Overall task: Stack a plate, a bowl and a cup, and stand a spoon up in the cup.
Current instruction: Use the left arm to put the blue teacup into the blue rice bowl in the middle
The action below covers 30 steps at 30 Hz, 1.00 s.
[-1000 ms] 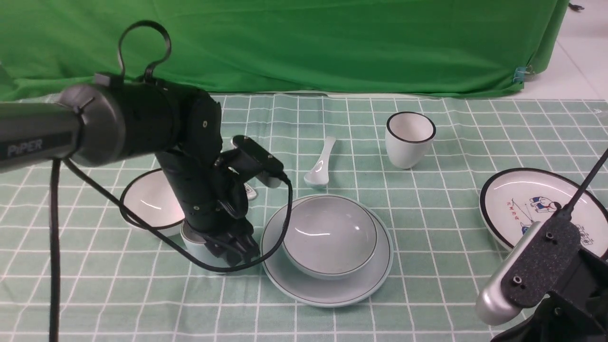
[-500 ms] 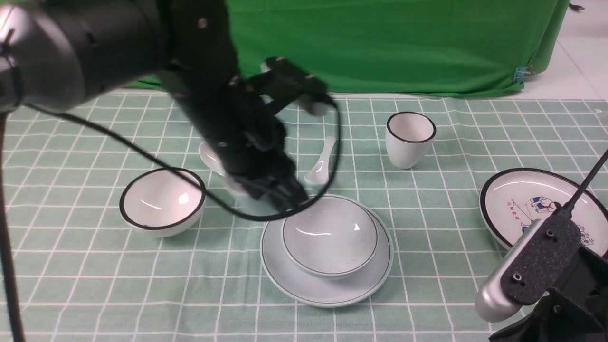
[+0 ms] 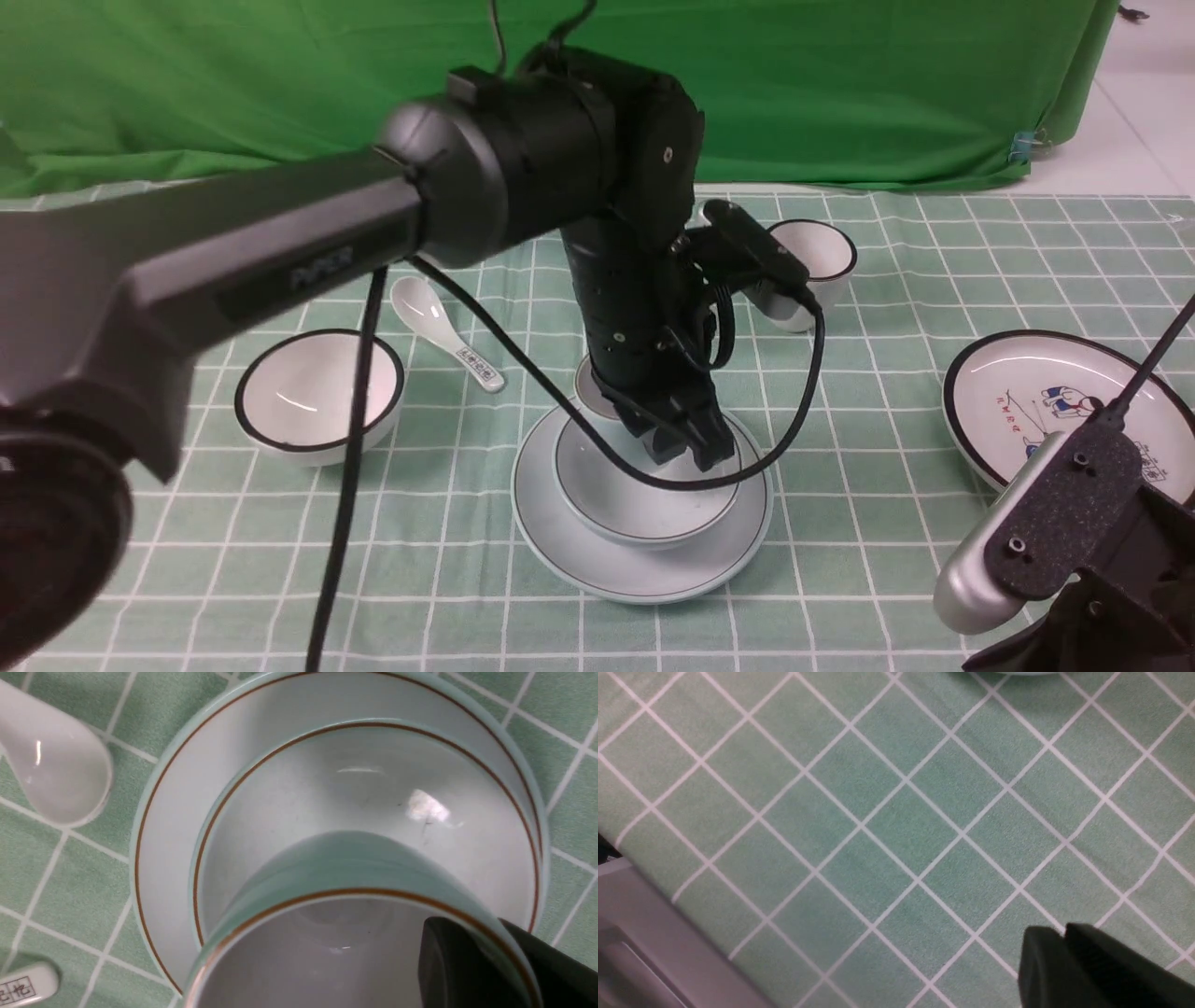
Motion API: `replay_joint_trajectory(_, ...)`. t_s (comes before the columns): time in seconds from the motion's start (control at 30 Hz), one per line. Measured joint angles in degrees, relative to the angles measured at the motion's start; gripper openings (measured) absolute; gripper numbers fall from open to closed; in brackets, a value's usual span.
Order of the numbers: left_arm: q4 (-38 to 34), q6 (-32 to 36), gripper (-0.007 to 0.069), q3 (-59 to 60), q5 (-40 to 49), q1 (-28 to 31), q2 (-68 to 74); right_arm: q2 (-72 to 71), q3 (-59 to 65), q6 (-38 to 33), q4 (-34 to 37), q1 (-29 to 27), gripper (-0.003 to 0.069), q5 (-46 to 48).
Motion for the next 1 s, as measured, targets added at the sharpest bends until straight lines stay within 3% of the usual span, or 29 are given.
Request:
replay_joint_trajectory(0.77,-0.5,1.13,0.0066,-0.17,-1.63,-0.05,3.48,0.0,0.0,0.0,-0.35,0.0,0.0114,-0.54)
replay_joint_trajectory(1.0,-0.88,1.18,0.0242,-0.23,-0.41,-0.05,3.41,0.0,0.0,0.0,-0.35,0.0,0.0139,-2.11)
